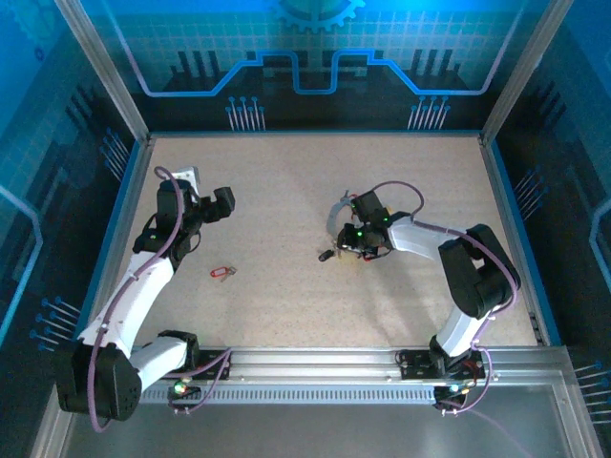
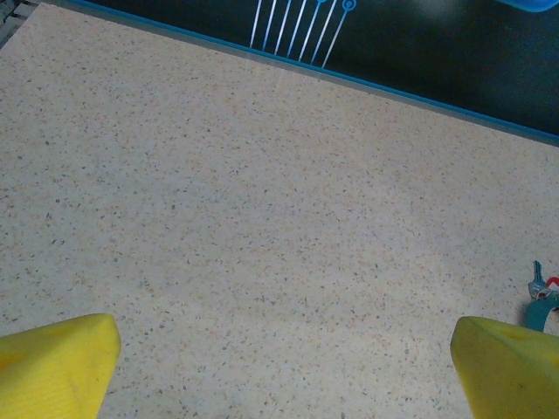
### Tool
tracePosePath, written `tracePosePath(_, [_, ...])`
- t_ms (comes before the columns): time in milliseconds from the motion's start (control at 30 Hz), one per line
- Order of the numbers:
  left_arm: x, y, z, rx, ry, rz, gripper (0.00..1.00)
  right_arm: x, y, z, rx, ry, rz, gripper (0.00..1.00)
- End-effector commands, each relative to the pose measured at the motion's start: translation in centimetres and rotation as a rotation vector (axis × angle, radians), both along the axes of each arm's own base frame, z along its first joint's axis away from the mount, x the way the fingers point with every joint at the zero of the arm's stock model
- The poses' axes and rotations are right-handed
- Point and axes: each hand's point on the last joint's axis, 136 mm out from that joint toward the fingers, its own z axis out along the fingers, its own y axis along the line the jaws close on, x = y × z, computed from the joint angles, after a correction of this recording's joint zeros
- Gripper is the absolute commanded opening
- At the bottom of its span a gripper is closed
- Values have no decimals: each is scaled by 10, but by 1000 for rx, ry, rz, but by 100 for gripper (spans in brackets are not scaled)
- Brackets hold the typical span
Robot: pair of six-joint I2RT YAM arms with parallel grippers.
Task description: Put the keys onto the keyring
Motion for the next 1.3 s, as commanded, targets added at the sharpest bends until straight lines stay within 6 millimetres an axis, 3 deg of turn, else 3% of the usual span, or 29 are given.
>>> tracePosePath(0, [-1,-1,5,-10,-24,-3,99,0,0,-7,5,54,-24,27])
tracePosePath(700, [-2,0,6,-5,-27,0,99,0,2,-11,13,133,-101,17])
tracePosePath(1267, [-2,1,8,-2,-34,4,99,7,6,0,0,93,-104,21])
